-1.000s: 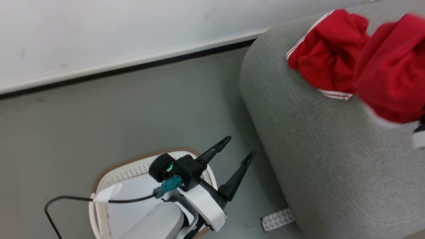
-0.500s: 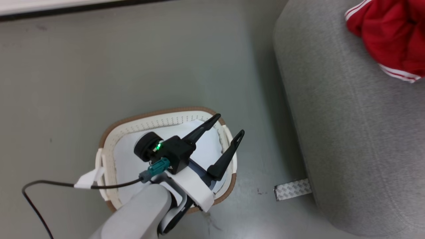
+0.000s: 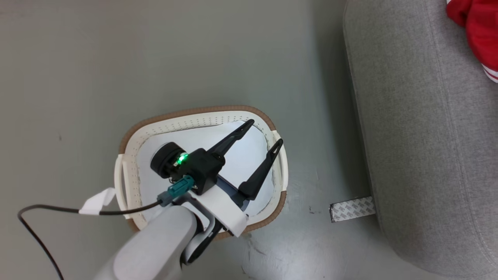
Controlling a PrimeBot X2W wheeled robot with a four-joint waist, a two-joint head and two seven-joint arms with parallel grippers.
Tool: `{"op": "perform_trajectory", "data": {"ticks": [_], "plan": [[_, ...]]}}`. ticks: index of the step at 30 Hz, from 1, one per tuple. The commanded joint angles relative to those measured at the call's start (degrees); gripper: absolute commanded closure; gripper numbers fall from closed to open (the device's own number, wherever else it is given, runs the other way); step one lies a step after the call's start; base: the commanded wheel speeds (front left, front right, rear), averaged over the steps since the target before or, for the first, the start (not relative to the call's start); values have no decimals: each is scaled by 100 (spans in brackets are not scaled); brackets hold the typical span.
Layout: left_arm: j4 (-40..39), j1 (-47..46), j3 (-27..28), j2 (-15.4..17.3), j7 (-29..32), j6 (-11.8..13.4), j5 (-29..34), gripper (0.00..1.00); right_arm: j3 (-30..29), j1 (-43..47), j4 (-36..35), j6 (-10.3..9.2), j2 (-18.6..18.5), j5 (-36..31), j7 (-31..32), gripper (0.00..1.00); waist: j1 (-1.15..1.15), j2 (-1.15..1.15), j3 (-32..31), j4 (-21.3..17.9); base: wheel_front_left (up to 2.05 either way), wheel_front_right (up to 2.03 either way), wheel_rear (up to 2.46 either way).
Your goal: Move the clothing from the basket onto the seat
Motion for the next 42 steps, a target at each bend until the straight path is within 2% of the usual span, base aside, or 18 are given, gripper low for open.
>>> {"op": "perform_trajectory", "data": {"ticks": [1,2,9,14,23,28,36,42], "plan": [[40,15,18,55,-53,23,-69,0,123,-65,43,-14,-33,105,18,35,-1,0,-55,-44,0,0,0],[61,40,18,53,-65,27,-88,0,230,-75,38,-14,-34,155,8,0,-1,0,-98,-69,0,0,0],[169,168,124,91,-121,87,-167,0,849,103,-34,-13,-146,535,-30,0,-1,0,-450,-177,0,0,0],[251,357,261,107,-173,159,-289,0,1305,333,-116,-14,-373,881,269,0,-1,0,-912,-168,0,0,0],[349,825,612,29,-239,309,-487,0,1863,624,-1012,-13,-998,1101,353,0,-1,0,-1876,-13,0,0,0],[311,1084,983,53,-244,384,-477,0,1999,819,-1697,-13,-1100,1198,334,0,-1,0,-2458,156,0,0,0],[123,1620,1808,136,-241,574,-495,0,1845,1367,-2737,-14,-902,1312,38,0,-1,0,-3109,471,0,0,0],[-5,2042,2397,122,-241,683,-398,0,1352,2080,-3335,-14,-403,1117,-546,0,-1,0,-3353,658,0,0,0]]}}
